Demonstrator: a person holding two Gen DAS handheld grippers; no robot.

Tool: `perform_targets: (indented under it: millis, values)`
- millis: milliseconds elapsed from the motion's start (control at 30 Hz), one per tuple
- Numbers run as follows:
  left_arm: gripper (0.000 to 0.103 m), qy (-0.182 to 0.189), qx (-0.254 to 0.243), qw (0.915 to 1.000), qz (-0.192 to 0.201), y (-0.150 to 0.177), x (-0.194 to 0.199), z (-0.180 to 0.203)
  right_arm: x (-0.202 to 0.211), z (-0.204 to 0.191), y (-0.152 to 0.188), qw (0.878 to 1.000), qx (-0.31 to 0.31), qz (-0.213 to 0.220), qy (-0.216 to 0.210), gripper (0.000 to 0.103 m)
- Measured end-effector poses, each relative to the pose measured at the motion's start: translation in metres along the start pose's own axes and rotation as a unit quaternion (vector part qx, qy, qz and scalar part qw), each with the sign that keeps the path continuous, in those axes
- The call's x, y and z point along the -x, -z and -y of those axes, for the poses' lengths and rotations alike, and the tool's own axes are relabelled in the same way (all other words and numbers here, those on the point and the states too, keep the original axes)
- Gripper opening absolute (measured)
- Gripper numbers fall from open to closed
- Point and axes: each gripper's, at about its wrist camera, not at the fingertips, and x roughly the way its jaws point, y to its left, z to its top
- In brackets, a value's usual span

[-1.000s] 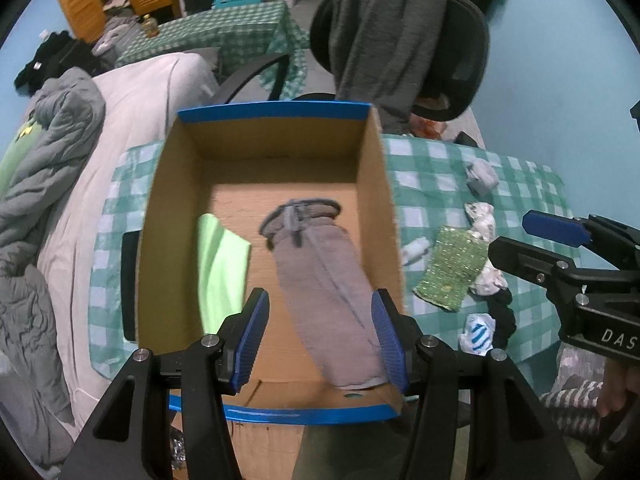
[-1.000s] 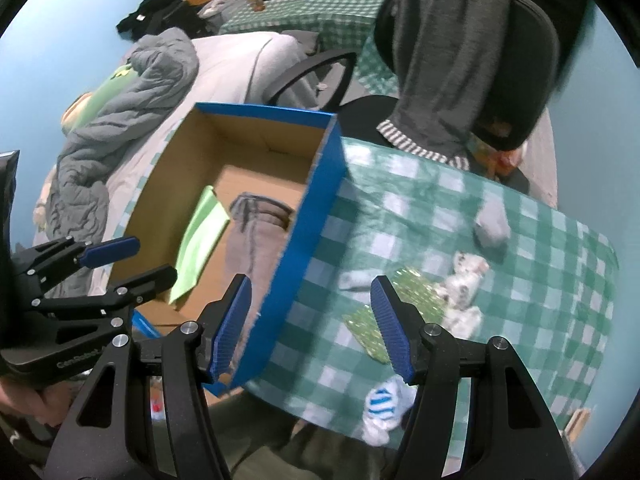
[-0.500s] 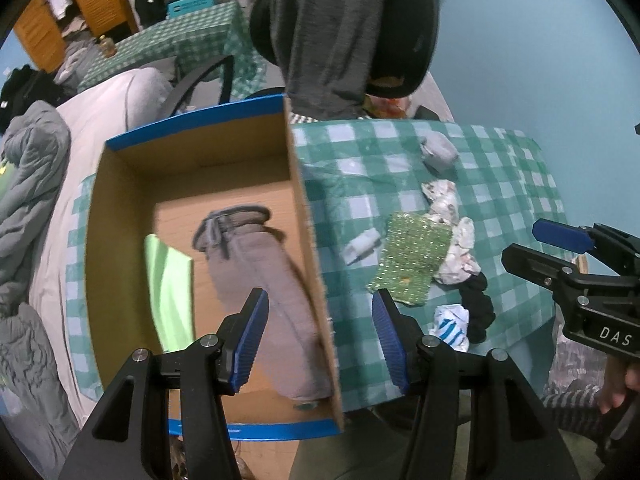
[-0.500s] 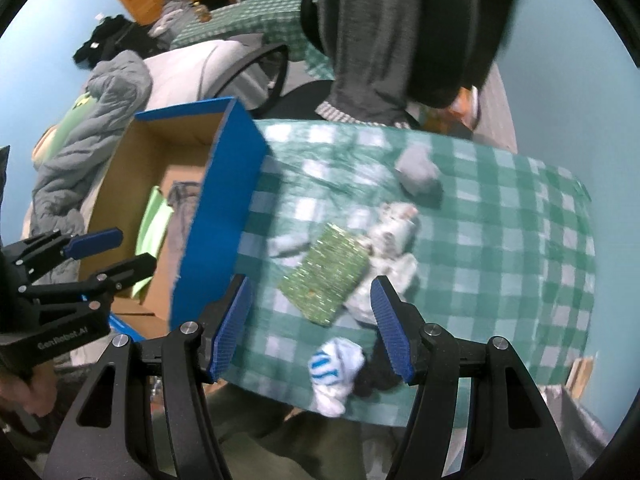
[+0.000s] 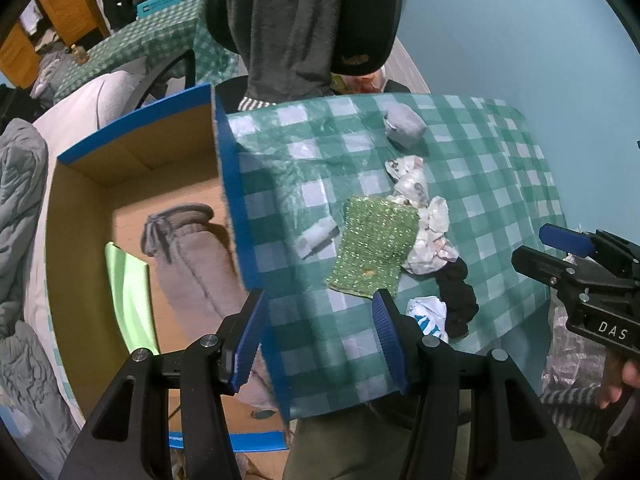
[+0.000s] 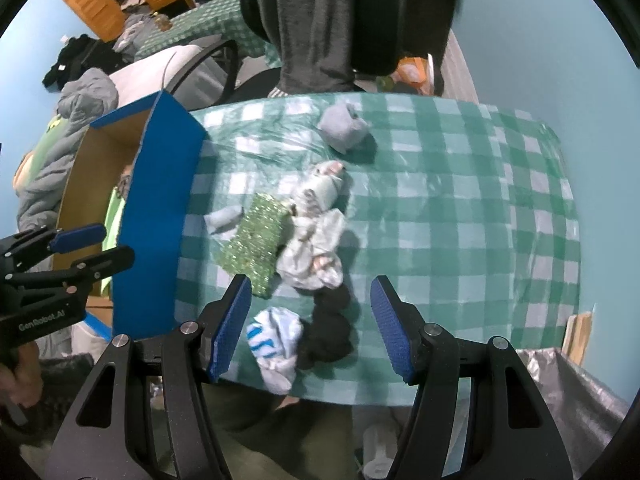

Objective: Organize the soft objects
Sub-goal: 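Move both tools back over the remaining clothes on the table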

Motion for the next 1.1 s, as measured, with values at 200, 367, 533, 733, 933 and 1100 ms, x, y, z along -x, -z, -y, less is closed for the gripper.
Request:
perform_targets:
  millis: [200,367,533,733,933,1100]
  values:
    - [0.055,0.001,-0.007,0.9999,-0.012,0.0,-0.012,0.012,-0.012,0.009,0.01,1.0,-0.007,-0.015,-0.01,0.063]
    - [0.055,0.003,-0.009,0.9997,-0.022,0.002,-0.024,0.018,-0.025,0.009,0.018,0.999,-0.004,-0.028,-0.015,0.063]
    - [0.055,0.01,-0.008,0.9993,-0.035,0.006,-0.038,0.022,-0.041,0.01,0.025,0.999,-0.002,-0.04,-0.023,0.063]
    - [0.055,0.017,-0.002,0.9987,-0.047,0.009,-0.052,0.024,-0.065,0.01,0.034,0.998,-0.007,-0.062,-0.027,0.063]
    - [0.055,0.013,-0.007,0.9985,-0.053,0.008,-0.059,0.028,-0.088,0.009,0.039,0.996,-0.009,-0.084,-0.026,0.063]
    - [0.062,0.013,-0.012,0.9983,-0.055,0.006,-0.064,0.032,-0.099,0.012,0.043,0.996,-0.01,-0.092,-0.018,0.063]
